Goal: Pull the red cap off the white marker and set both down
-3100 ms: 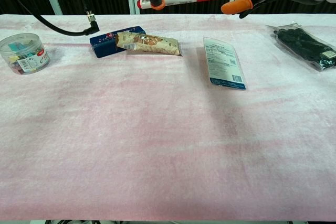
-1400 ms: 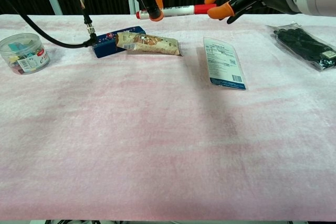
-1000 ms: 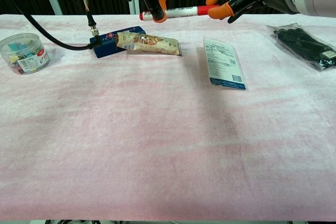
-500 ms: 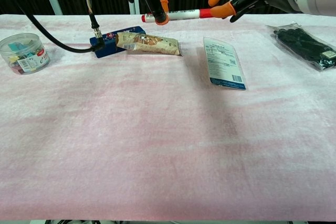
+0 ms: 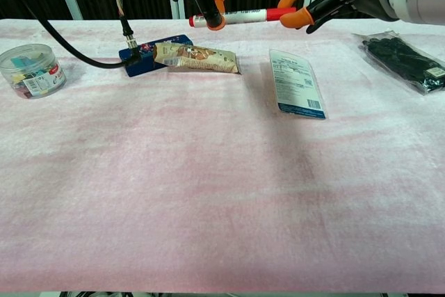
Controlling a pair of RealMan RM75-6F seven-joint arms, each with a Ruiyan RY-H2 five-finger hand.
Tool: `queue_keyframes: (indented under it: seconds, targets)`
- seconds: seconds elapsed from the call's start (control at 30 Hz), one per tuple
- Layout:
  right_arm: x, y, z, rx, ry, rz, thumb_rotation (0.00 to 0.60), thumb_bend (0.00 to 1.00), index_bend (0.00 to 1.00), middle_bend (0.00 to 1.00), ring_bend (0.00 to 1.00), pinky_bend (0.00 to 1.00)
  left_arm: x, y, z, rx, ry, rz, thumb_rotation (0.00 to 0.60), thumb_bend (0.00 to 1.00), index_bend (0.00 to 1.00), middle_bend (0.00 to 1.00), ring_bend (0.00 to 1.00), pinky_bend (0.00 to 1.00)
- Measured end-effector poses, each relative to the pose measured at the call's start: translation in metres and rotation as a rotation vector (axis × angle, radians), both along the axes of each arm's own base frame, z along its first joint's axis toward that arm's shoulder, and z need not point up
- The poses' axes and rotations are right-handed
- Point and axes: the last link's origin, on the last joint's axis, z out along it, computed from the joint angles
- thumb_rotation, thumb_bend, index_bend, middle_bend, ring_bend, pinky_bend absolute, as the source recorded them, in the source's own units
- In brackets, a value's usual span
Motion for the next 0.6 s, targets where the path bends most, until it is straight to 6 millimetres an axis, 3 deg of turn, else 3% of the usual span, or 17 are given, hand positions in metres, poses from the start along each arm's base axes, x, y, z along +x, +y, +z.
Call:
queue_keyframes:
  seconds: [0.6]
  targets:
    - [0.0011,-0.0006,-0.0013,-0.006,-0.005,-0.010,0.600,0.28,0.56,0.17,0.36,0.28,0.0004,-0.0009,-0.0004,-0.003,0.006,-0.001,0.600,0.68,0.74,0.36,0.08,0.05]
